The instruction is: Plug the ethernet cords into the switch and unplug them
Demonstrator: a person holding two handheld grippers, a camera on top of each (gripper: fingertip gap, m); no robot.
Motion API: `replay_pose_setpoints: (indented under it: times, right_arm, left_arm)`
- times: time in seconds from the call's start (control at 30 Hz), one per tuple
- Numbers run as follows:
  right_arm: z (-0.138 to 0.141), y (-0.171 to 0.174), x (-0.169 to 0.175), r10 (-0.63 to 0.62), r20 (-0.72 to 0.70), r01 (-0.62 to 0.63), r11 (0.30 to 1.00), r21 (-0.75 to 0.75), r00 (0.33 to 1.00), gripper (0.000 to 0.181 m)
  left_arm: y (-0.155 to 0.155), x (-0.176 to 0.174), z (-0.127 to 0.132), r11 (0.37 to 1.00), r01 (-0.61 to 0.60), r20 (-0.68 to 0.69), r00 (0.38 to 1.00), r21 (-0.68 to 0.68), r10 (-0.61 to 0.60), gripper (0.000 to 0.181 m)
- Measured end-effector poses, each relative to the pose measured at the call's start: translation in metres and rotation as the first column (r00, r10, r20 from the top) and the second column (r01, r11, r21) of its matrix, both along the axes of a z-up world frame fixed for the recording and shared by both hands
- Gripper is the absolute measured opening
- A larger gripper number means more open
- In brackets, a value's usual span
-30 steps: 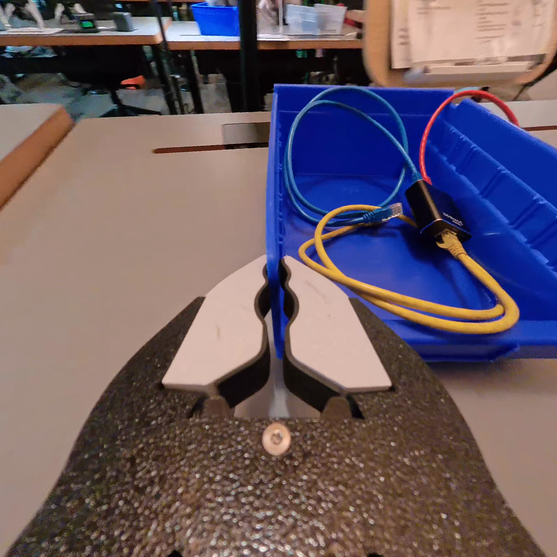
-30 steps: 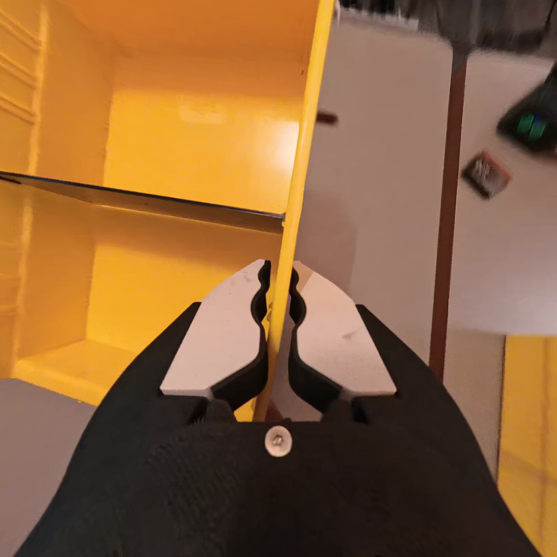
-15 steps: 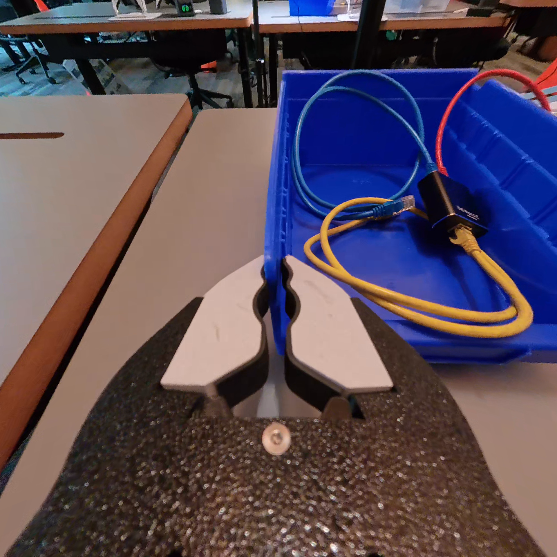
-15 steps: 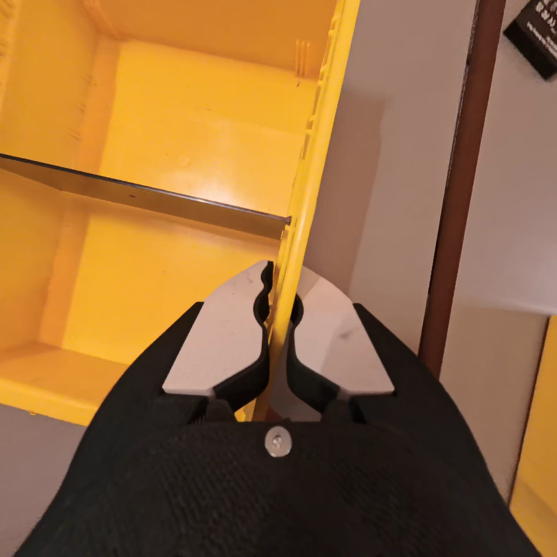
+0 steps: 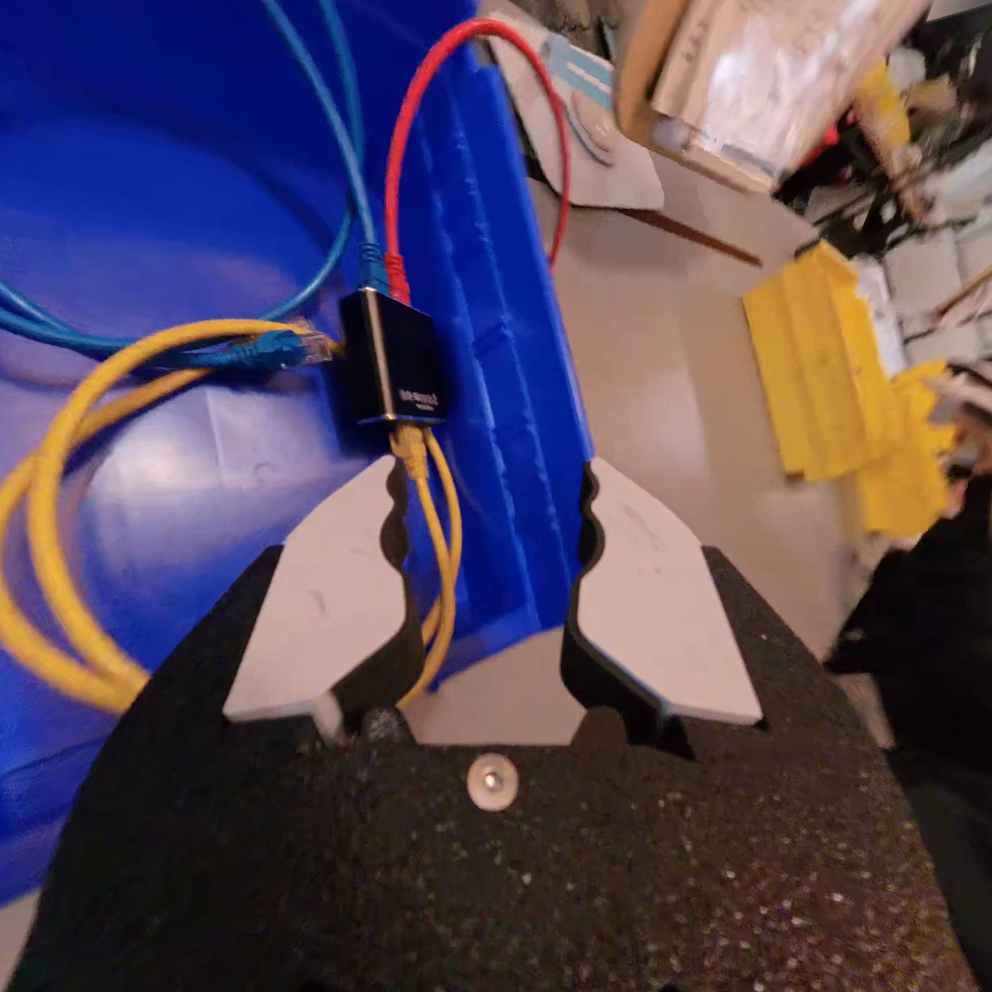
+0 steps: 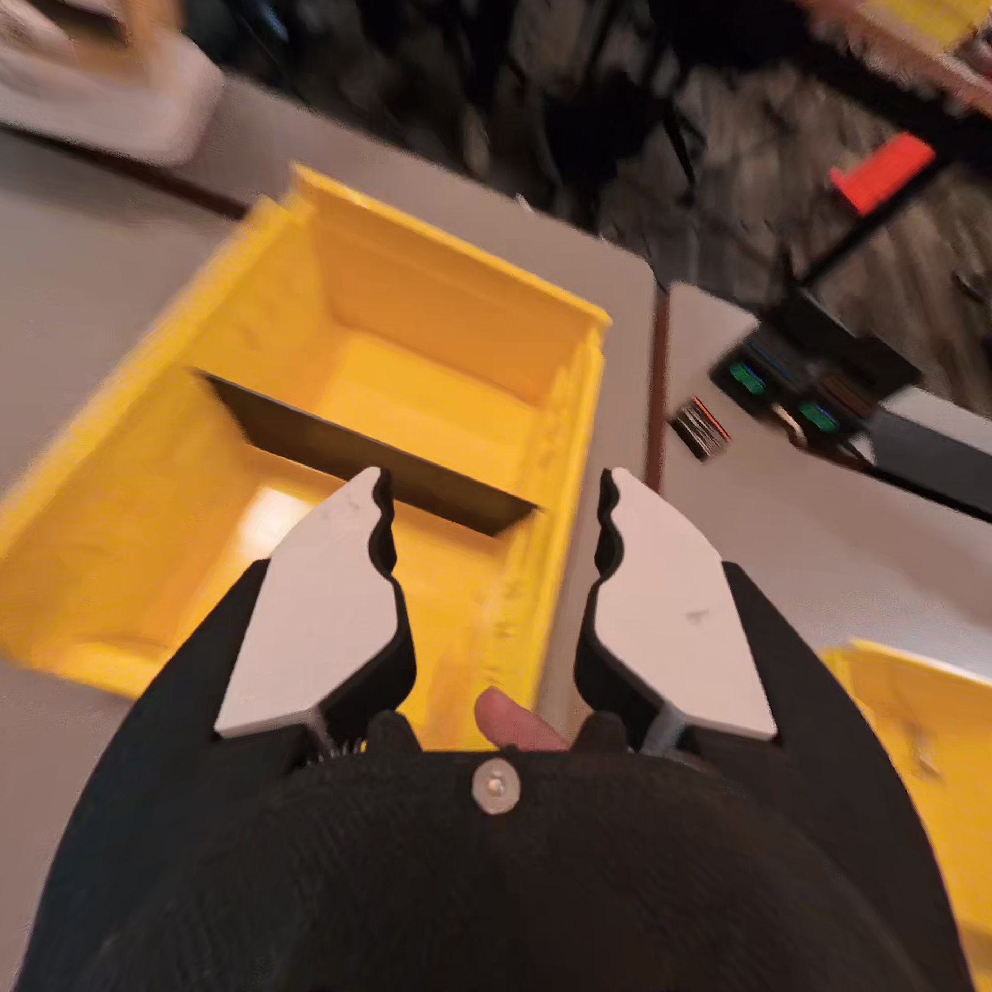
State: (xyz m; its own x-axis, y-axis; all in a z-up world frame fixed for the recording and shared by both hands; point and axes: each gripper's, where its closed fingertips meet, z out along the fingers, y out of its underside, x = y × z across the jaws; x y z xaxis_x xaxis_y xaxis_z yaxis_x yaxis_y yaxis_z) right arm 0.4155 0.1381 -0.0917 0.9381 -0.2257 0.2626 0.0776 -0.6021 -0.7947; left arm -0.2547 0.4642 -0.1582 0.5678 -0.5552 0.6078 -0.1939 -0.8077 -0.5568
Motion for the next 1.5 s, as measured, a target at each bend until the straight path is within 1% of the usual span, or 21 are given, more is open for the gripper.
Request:
replay_pose_setpoints:
  times: [0.1,0.2,0.23,0.33,0.37,0.4,0.47,0.57,0.7,0.8,0.9,0.97,1.07,1.17,1.23,1.27,1.3,1.37,1.4,1.43,1.5]
  right_arm:
    - [0.026,0.006,-0.080,0.248,-0.129,-0.218,0.953,0.212,0.960,0.075]
    - [0.023,-0.002,-0.143,0.398,-0.213,-0.320,0.891,0.322,0.892,0.071]
    - [0.016,-0.005,-0.159,0.425,-0.227,-0.343,0.881,0.326,0.876,0.070]
    - [-0.008,-0.010,-0.196,0.478,-0.251,-0.398,0.863,0.311,0.842,0.070]
    - [-0.015,-0.010,-0.205,0.486,-0.258,-0.406,0.860,0.309,0.835,0.070]
    - [-0.020,-0.010,-0.212,0.492,-0.266,-0.410,0.858,0.310,0.829,0.069]
    - [-0.028,-0.009,-0.223,0.498,-0.278,-0.412,0.856,0.313,0.822,0.069]
    - [-0.030,-0.007,-0.231,0.503,-0.283,-0.410,0.851,0.328,0.817,0.068]
    - [-0.016,-0.001,-0.238,0.522,-0.280,-0.398,0.827,0.398,0.806,0.066]
    - [0.002,0.007,-0.252,0.561,-0.282,-0.393,0.785,0.479,0.778,0.065]
    - [0.021,0.009,-0.279,0.637,-0.265,-0.423,0.713,0.558,0.724,0.062]
    - [0.029,0.008,-0.307,0.705,-0.252,-0.479,0.658,0.581,0.663,0.061]
    - [0.028,-0.012,-0.379,0.859,-0.272,-0.675,0.509,0.535,0.433,0.061]
    - [0.046,-0.030,-0.429,0.923,-0.230,-0.721,0.385,0.575,0.309,0.060]
    - [0.054,-0.057,-0.469,0.965,-0.219,-0.775,0.246,0.583,0.142,0.055]
    - [0.055,-0.069,-0.486,0.978,-0.195,-0.807,0.178,0.563,0.079,0.053]
    - [0.058,-0.072,-0.496,0.984,-0.152,-0.813,0.164,0.559,0.095,0.051]
    - [0.068,-0.055,-0.491,0.962,-0.130,-0.745,0.268,0.611,0.240,0.051]
    - [0.065,-0.041,-0.479,0.932,-0.183,-0.690,0.356,0.630,0.314,0.052]
    - [0.056,-0.023,-0.462,0.883,-0.268,-0.620,0.464,0.632,0.386,0.054]
    - [0.020,0.010,-0.428,0.765,-0.428,-0.504,0.641,0.578,0.481,0.058]
  left_arm:
    - [0.032,0.009,-0.028,0.977,-0.076,-0.022,0.997,-0.198,0.073,0.061]
    - [0.042,0.016,-0.054,0.945,-0.066,-0.084,0.996,-0.322,0.041,0.061]
    - [0.043,0.018,-0.061,0.939,-0.053,-0.105,0.994,-0.340,0.018,0.060]
    - [0.036,0.036,-0.069,0.912,0.023,-0.039,0.998,-0.409,-0.042,0.052]
    - [0.035,0.040,-0.071,0.907,0.033,-0.017,0.999,-0.419,-0.045,0.044]
    - [0.035,0.041,-0.073,0.913,0.050,0.002,0.999,-0.405,-0.054,0.027]
    - [0.036,0.041,-0.065,0.929,0.066,0.053,0.997,-0.364,-0.050,0.025]
    - [0.035,0.040,-0.021,0.966,0.098,0.170,0.984,-0.239,-0.058,0.024]
    - [0.025,0.030,0.072,0.995,0.098,0.281,0.955,-0.002,-0.093,0.024]
    - [0.001,0.035,0.155,0.978,0.102,0.339,0.927,0.180,-0.160,0.024]
    - [-0.038,0.055,0.227,0.937,0.145,0.382,0.885,0.319,-0.267,0.024]
    - [-0.067,0.074,0.259,0.910,0.183,0.376,0.866,0.373,-0.328,0.024]
    - [-0.114,0.112,0.284,0.882,0.266,0.395,0.817,0.389,-0.421,0.023]
    - [-0.156,0.157,0.268,0.847,0.385,0.355,0.784,0.367,-0.510,0.023]
    - [-0.178,0.188,0.234,0.824,0.461,0.306,0.774,0.328,-0.555,0.024]
    - [-0.189,0.202,0.212,0.811,0.502,0.277,0.768,0.300,-0.578,0.024]
    - [-0.196,0.215,0.188,0.801,0.534,0.248,0.765,0.271,-0.594,0.024]
    - [-0.211,0.237,0.138,0.773,0.596,0.215,0.743,0.219,-0.634,0.023]
    - [-0.219,0.246,0.116,0.757,0.623,0.222,0.724,0.199,-0.653,0.023]
    - [-0.224,0.253,0.095,0.750,0.637,0.237,0.711,0.181,-0.662,0.023]
    - [-0.230,0.264,0.061,0.753,0.640,0.264,0.708,0.153,-0.655,0.024]
